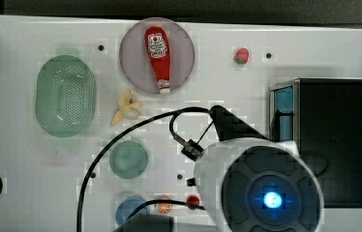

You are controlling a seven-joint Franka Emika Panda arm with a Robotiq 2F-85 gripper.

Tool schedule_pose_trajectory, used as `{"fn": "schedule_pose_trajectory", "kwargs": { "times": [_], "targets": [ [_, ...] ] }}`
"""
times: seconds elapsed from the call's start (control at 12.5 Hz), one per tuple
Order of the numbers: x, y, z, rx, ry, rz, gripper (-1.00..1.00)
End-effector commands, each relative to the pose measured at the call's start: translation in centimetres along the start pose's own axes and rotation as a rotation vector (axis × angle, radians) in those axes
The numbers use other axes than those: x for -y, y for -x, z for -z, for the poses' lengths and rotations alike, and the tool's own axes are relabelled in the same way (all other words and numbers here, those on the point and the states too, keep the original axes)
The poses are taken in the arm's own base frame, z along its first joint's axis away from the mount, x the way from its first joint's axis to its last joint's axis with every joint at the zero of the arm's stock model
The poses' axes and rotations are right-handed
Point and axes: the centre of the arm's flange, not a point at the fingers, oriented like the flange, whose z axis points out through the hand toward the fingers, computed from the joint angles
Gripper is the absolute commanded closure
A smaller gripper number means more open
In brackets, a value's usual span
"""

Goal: Flap open oven.

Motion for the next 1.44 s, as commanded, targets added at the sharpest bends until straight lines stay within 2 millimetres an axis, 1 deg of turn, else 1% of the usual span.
{"fn": "schedule_pose_trajectory", "kwargs": {
  "times": [0.08,0.24,0.32,0.48,0.56,0.88,1.2,1.44],
  "targets": [
    [-4.7,-2.6,-1.8,-0.041,0.018,0.250,0.65],
    [-7.1,-3.8,-3.8,-0.046,0.004,0.293,0.65],
    [-8.2,-4.6,-4.7,-0.061,-0.005,0.283,0.65],
    [-9.8,-6.0,-6.9,-0.086,-0.020,0.259,0.65],
    [-10.5,-6.8,-8.0,-0.096,-0.023,0.275,0.65],
    [-12.9,-10.1,-12.1,-0.120,-0.003,0.423,0.65],
    [-14.7,-13.1,-16.5,-0.140,0.034,0.432,0.65],
    [-15.5,-14.6,-19.1,-0.162,0.061,0.413,0.65]
  ]
}}
